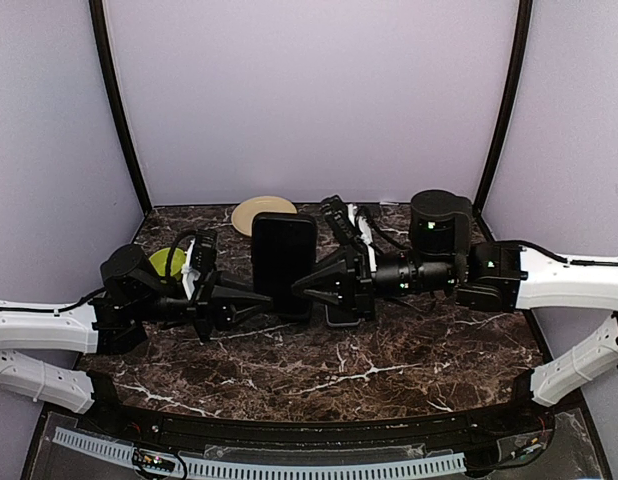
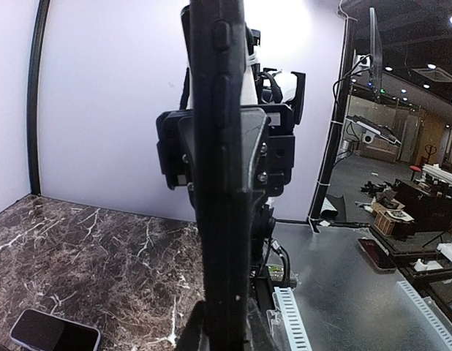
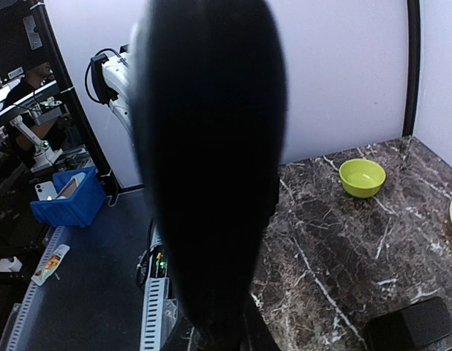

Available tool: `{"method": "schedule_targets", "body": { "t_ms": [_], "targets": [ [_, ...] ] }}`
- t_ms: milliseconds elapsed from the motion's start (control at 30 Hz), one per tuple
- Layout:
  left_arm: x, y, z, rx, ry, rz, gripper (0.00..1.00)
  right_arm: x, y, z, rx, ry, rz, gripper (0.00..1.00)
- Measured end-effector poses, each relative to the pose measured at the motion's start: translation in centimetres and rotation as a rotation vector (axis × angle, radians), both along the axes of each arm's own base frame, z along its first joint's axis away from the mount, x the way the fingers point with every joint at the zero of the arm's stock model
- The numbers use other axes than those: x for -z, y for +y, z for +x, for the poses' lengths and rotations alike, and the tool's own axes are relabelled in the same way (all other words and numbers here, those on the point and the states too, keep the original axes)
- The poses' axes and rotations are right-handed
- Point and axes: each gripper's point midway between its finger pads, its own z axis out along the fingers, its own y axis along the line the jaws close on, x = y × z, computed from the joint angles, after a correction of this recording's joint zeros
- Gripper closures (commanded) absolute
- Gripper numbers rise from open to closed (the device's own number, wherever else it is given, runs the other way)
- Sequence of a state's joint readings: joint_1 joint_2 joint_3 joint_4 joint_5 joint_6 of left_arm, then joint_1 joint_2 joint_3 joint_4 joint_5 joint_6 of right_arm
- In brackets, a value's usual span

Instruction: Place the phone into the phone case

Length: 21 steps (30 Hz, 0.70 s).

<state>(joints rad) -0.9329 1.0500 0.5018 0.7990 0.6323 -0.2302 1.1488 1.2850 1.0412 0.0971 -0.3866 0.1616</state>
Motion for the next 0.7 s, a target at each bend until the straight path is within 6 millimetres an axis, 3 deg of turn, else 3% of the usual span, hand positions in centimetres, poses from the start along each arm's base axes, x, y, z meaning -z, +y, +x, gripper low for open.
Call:
{"method": "schedule_targets", "body": {
  "t_ms": [267,300,400,467,700],
  "targets": [
    [-0.1,0.1,0.2,-0.009,0.022,-0.005,0.98,-0.2,0.0,0.2,-0.008,-0.007,0.009,1.0],
    [-0.1,0.1,0.2,-0.01,0.022,-0.005,0.93,-0.1,0.0,0.2,-0.006,-0.007,0.008,1.0],
    [-0.1,0.1,0.3,-0.016,0.021,-0.006,0.6,-0.1,0.0,0.4,0.007,-0.005,0.005,1.0],
    [-0.3,0.1,0.5,-0.028,0.001,-0.013,0.47,0.3,-0.2,0.7,0.022,0.009,-0.011,1.0],
    [-0.3,0.2,1.5,-0.093,-0.015,-0.014,0.33,2.3,-1.3,2.4,0.104,0.046,-0.097,1.0]
  ]
}}
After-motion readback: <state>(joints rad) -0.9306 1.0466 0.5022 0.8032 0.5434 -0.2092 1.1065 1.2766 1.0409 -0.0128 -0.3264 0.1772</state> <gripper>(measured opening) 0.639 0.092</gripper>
